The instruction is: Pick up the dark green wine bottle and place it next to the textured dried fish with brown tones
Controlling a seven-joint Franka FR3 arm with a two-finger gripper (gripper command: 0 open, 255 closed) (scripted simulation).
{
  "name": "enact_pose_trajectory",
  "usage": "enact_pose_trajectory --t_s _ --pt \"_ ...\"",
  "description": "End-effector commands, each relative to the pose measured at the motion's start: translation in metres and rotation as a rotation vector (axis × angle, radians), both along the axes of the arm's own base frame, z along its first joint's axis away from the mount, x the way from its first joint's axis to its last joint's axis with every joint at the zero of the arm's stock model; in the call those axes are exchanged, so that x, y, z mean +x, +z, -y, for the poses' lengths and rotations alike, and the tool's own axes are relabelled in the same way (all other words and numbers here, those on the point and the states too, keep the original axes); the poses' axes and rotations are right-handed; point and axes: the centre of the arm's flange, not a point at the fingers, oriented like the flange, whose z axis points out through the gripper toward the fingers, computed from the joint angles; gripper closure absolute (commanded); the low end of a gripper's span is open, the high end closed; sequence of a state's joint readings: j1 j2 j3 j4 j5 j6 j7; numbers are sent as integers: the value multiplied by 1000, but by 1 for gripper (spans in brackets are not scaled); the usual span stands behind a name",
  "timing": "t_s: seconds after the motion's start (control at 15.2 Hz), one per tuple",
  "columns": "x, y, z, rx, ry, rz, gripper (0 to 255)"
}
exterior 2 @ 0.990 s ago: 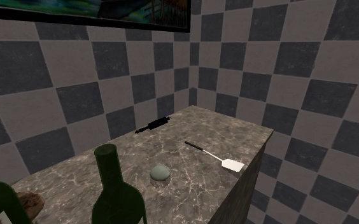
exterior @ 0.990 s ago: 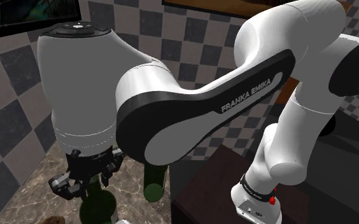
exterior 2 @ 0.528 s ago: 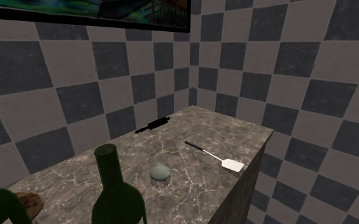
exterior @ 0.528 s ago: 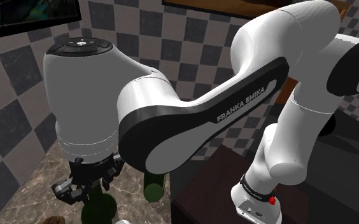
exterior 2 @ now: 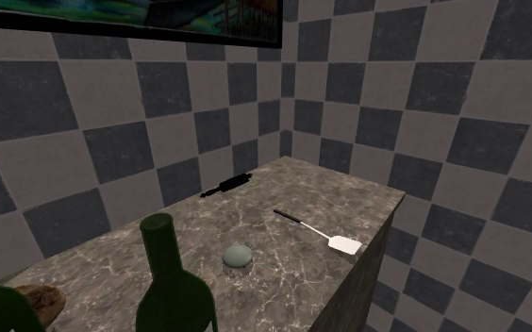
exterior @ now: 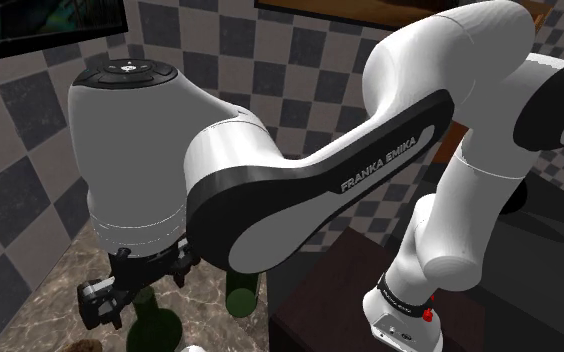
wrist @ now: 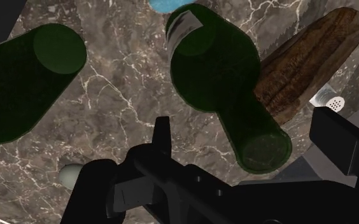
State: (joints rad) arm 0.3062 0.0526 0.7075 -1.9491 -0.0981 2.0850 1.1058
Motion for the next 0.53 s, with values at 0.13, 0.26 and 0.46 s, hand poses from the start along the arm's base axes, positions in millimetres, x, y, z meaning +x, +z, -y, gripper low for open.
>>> enact_pose_trajectory --t_s 0.13,0.26,0.46 --pt "-3 26 1 0 0 0 0" --pt "-5 50 3 0 0 0 0" --pt "-5 50 3 0 0 0 0"
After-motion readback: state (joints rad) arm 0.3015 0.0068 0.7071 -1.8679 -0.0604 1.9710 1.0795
